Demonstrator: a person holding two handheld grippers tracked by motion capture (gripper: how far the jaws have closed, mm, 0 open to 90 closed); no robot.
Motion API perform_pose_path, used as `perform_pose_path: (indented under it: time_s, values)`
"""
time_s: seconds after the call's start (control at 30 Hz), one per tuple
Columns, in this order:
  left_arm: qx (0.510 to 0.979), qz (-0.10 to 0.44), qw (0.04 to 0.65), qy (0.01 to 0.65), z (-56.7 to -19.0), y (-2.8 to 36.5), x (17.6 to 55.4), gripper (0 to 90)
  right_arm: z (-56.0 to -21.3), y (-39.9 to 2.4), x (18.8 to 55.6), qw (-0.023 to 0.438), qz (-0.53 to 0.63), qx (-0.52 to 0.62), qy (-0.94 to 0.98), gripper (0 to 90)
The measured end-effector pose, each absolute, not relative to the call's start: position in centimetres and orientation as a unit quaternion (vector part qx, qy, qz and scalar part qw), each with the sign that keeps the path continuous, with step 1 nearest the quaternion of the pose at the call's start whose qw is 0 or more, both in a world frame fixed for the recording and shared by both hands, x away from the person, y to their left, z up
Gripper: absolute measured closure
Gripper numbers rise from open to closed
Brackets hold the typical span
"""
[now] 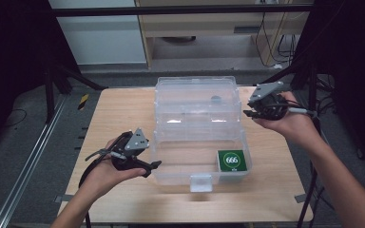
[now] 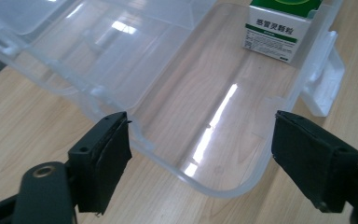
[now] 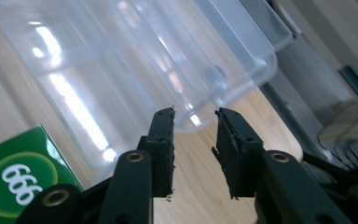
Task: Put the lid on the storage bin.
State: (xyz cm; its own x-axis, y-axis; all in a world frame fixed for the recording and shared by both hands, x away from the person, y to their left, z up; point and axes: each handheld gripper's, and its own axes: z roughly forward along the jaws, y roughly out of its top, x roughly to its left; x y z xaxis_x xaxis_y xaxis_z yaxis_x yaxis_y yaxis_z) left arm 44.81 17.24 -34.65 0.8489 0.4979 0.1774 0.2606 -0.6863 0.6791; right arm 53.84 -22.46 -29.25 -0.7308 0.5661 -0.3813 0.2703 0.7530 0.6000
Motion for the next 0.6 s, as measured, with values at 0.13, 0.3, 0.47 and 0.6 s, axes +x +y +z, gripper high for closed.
perform_pose_path:
  time_s: [0.13,0.3,0.47,0.6]
  values:
    - [0.910,0.156,0.336,0.186,-35.2,15.9,44.8,24.9,-29.2,-20.5,54.9,0.277,0.251,0.198,0.906,72.0]
    - [0.926,0.143,0.311,0.162,-35.9,14.9,44.5,27.8,-28.8,-17.9,55.5,0.279,0.229,0.149,0.921,71.3]
    - [0.933,0.130,0.303,0.144,-36.7,14.0,44.4,25.5,-29.7,-16.3,56.6,0.275,0.188,0.126,0.934,69.6]
    - [0.939,0.126,0.292,0.133,-37.3,13.4,44.7,25.2,-29.8,-15.8,57.4,0.266,0.184,0.117,0.939,67.4]
